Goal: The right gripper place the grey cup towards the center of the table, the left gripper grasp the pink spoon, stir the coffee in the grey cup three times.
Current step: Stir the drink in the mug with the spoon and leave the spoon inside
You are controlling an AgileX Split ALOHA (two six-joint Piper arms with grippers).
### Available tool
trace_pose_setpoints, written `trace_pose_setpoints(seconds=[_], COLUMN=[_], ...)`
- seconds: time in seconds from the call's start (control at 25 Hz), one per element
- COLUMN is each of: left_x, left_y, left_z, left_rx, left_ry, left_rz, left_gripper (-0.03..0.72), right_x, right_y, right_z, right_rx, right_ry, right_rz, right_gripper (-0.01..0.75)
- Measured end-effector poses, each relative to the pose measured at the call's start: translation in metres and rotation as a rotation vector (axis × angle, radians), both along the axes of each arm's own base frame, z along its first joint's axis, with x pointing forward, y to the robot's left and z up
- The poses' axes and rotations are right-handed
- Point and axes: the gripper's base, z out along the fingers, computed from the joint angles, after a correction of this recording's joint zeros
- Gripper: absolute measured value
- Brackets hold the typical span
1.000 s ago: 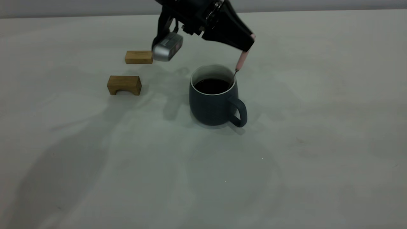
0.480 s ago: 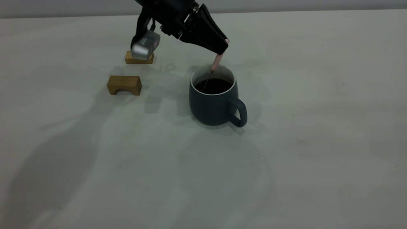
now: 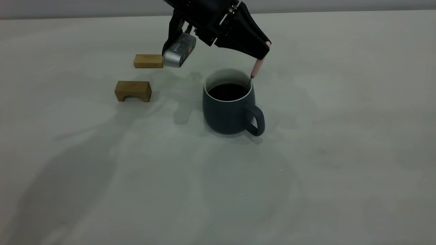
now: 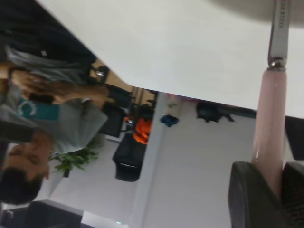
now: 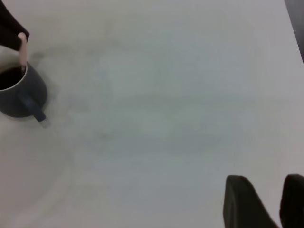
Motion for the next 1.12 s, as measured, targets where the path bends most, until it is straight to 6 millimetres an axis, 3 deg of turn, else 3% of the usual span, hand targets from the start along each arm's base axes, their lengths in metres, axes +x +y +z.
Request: trace_pose_setpoints(seconds=[0.64, 0.92, 1.12], left_x=[0.004, 0.015, 0.022], left_y=[0.021, 0.021, 0.018], left_z=[-0.009, -0.002, 0.018], left_rx=[0.156, 0.150, 0.100], left_ry=[0.007, -0.075, -0.200], left_rz=[-0.010, 0.014, -0.089], left_gripper=[0.171, 0.250, 0.262], right_x=[0.000, 0.000, 0.000], right_y=[0.000, 0.000, 0.000], right_z=[0.000, 0.000, 0.000], right_rx=[0.000, 0.000, 0.000], right_ry=[0.000, 0.000, 0.000], right_rz=[0.000, 0.000, 0.000], right_gripper=[0.238, 0.238, 0.238])
